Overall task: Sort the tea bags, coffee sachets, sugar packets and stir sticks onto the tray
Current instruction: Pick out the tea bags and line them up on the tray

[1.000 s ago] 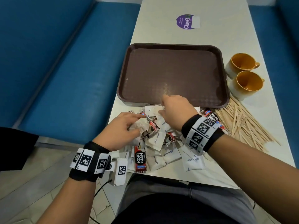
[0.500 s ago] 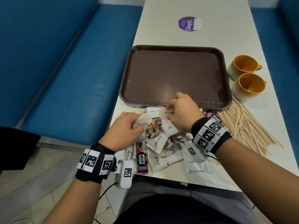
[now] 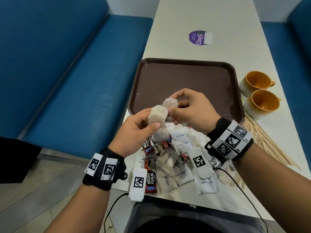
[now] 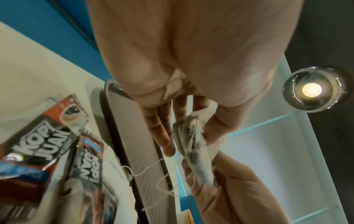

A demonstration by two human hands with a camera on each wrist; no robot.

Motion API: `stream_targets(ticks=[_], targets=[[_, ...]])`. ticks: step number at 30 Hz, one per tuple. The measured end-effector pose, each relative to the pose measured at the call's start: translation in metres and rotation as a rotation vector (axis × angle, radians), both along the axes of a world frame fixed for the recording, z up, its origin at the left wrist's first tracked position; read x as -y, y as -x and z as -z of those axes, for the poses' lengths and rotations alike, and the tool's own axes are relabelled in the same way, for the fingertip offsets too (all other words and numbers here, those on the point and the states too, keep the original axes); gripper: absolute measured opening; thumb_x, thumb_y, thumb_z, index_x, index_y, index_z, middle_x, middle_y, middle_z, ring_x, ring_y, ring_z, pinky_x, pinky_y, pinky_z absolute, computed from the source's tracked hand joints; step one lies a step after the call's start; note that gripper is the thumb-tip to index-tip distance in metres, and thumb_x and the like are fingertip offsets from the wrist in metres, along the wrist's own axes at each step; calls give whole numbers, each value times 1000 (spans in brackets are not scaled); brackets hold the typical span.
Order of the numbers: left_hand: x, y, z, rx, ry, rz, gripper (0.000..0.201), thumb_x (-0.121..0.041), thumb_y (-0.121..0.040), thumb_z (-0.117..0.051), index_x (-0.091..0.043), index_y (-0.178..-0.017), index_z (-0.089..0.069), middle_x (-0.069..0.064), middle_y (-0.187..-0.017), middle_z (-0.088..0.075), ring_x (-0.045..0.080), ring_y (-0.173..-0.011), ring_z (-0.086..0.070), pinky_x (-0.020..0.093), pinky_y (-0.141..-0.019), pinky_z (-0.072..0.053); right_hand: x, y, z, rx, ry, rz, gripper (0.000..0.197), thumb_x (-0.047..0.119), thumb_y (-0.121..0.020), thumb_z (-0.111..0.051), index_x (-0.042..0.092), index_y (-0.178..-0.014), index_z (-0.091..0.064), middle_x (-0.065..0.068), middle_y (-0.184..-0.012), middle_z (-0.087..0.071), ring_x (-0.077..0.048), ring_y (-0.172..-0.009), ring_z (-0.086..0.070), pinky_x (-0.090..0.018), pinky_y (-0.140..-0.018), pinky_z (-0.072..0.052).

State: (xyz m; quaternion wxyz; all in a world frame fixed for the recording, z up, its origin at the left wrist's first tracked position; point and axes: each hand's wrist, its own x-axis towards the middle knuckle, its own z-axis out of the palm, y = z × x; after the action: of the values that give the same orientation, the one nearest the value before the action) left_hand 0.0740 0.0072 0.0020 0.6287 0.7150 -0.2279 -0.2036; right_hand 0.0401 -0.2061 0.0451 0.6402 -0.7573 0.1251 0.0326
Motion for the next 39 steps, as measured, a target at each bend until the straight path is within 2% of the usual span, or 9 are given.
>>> stream_targets(ticks=[4, 11, 14, 20, 24, 28, 31, 36, 39], targets=[[5, -9, 2, 34, -39, -50, 20, -13, -94, -69, -17, -112, -75, -4, -110, -74, 16, -105, -69, 34, -95, -52, -3, -10, 7, -10, -16, -18, 14, 17, -94, -74, 4, -96, -72, -21, -80, -74, -36, -67, -70, -48, -70, -62], [-2, -25, 6, 40, -96, -89, 12, -14, -96, -71, -19, -105, -77, -1, -97, -76, 23, -94, -70, 42, -88, -55, -3, -33, 6, -2, 78, -91, 14, 23, -91, -77, 9, -94, -78, -12, -72, -71, -11, -61, -63, -23, -60, -53], [-1, -33, 5, 55, -72, -111, 13, -18, -95, -71, -21, -106, -77, 0, -98, -76, 27, -95, -70, 49, -90, -56, 1, -52, 1, 31, 82, -155, 16, 22, -90, -78, 8, -95, -79, 1, -71, -73, -12, -63, -63, -26, -65, -55], [0, -58, 2, 39, -62, -234, 13, -32, -91, -68, -30, -101, -76, -2, -94, -77, 18, -91, -71, 54, -87, -58, 9, -99, -11, 110, 198, -187, 14, 23, -90, -78, 9, -92, -78, -8, -74, -74, -18, -64, -64, -30, -61, -55], [-7, -73, 10, 36, -112, -318, 17, -35, -91, -63, -27, -101, -75, 0, -92, -77, 26, -90, -72, 57, -84, -57, 19, -142, -20, 148, 299, -120, 13, 23, -89, -79, 10, -92, -77, -4, -69, -74, -20, -60, -70, -35, -63, -60], [-13, -78, 19, 15, -126, -340, 18, -38, -92, -63, -26, -101, -74, 2, -94, -77, 27, -93, -72, 58, -86, -57, 32, -184, -26, 167, 483, -83, 2, 18, -90, -78, 19, -90, -77, 0, -76, -76, -14, -67, -75, -29, -73, -62], [-14, -81, 24, -24, -115, -358, 19, -40, -91, -65, -25, -100, -73, 4, -89, -75, 33, -87, -72, 62, -81, -58, 35, -216, -22, 159, 549, -76, 9, 13, -90, -78, 21, -91, -76, 3, -78, -75, -15, -72, -74, -28, -76, -61], [-11, -85, 31, -149, -75, -399, 10, -17, -100, -66, -21, -96, -75, 13, -90, -74, 31, -80, -75, 47, -71, -64, 30, -263, 6, 79, 612, -108, 3, 23, -91, -76, 23, -94, -78, 3, -84, -74, -9, -74, -66, -22, -72, -52], [-12, -86, 30, -207, -50, -407, 9, -14, -99, -65, -15, -98, -74, 15, -90, -74, 30, -77, -76, 30, -60, -61, 26, -279, 27, -26, 577, -131, 7, 25, -94, -73, 19, -93, -76, 3, -70, -70, -11, -62, -63, -23, -59, -47]])
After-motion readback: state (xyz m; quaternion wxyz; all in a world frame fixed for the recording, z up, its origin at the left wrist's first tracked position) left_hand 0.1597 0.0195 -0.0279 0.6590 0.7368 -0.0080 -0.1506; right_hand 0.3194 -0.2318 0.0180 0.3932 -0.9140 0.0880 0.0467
